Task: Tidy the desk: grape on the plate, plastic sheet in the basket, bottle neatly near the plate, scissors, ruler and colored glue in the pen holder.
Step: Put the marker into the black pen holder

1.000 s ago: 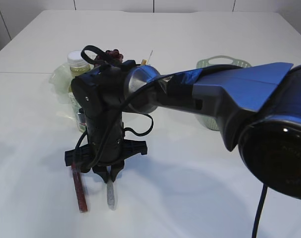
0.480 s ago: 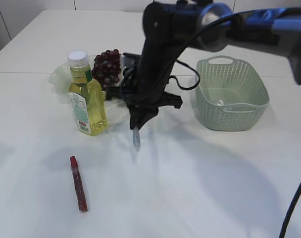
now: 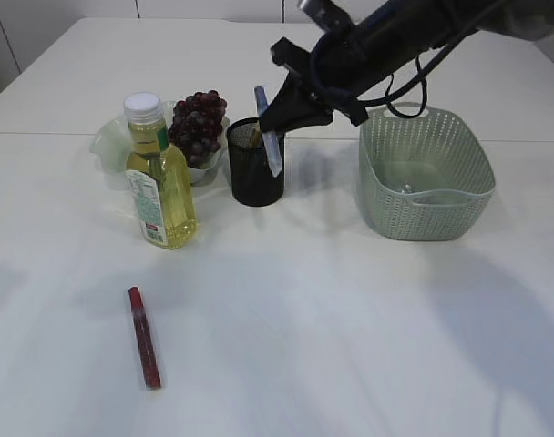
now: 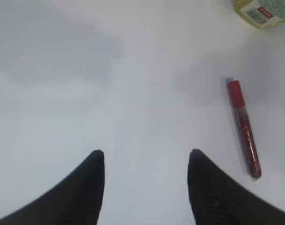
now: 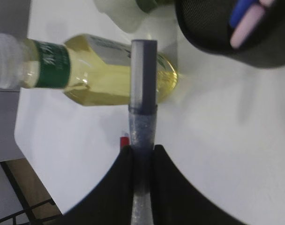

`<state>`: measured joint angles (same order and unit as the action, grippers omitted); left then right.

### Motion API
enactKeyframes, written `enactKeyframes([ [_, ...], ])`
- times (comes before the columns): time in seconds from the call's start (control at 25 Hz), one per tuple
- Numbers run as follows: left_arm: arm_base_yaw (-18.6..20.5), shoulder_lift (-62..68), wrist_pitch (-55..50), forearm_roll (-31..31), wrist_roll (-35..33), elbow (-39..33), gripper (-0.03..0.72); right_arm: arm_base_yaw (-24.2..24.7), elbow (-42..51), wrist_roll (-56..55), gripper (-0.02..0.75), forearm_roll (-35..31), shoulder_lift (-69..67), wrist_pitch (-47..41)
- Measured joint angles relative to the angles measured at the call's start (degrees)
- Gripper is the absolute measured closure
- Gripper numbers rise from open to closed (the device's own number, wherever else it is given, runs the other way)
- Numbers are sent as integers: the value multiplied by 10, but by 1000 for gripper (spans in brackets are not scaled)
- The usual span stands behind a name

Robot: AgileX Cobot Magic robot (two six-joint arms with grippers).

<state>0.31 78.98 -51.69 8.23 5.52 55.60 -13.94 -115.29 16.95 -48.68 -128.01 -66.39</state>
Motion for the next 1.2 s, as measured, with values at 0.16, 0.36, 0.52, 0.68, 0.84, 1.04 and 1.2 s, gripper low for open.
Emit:
enactKeyframes([
  [0.16, 0, 0, -10, 0, 0, 0, 273, 31, 0, 125, 651, -96, 0, 20],
  [0.36, 0, 0, -20, 0, 0, 0, 273, 53, 0, 243, 651, -186, 0, 76],
  [0.52, 0, 0, -22, 0, 0, 0, 273, 56, 0, 335, 651, -206, 0, 123],
  [0.68, 0, 0, -25, 0, 0, 0, 273, 56, 0, 445, 651, -275, -1, 133],
  [0.84, 0, 0, -31, 0, 0, 0, 273, 56, -4, 531, 652, -380, -26, 137],
  [1.04, 0, 0, -36, 0, 0, 0, 273, 56, -28, 583, 652, -454, -75, 136],
  [1.2, 0, 0, -43, 0, 0, 0, 273, 56, -50, 632, 652, -482, -105, 135],
])
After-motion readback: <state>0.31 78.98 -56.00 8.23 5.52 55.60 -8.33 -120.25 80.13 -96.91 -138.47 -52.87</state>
